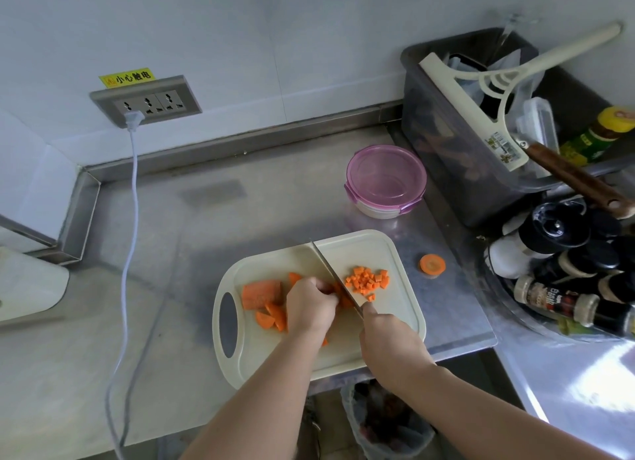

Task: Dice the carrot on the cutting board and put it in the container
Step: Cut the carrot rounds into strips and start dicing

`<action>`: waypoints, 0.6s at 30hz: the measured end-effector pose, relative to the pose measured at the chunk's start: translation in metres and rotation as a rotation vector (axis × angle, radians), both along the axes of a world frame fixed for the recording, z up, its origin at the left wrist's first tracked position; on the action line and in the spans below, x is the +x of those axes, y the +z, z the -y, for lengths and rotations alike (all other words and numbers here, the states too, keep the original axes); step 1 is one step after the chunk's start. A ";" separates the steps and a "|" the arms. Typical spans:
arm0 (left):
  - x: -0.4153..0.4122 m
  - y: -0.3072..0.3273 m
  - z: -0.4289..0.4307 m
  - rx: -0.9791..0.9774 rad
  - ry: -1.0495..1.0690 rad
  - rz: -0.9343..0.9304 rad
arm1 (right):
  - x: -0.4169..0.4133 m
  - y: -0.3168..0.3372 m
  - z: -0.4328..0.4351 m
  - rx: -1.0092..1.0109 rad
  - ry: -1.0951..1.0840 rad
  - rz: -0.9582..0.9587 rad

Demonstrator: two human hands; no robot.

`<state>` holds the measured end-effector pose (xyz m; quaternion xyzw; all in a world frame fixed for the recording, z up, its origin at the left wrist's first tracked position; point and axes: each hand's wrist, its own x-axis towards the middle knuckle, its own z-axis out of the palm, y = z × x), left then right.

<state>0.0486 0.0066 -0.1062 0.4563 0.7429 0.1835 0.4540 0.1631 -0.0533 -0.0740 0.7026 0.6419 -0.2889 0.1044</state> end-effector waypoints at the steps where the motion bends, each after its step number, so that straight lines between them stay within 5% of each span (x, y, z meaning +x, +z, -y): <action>1: 0.000 0.000 0.000 0.003 0.000 -0.001 | -0.001 0.000 -0.001 -0.004 -0.004 0.000; 18: 0.002 0.003 0.006 0.050 0.007 -0.016 | 0.003 0.014 0.013 0.111 -0.002 -0.121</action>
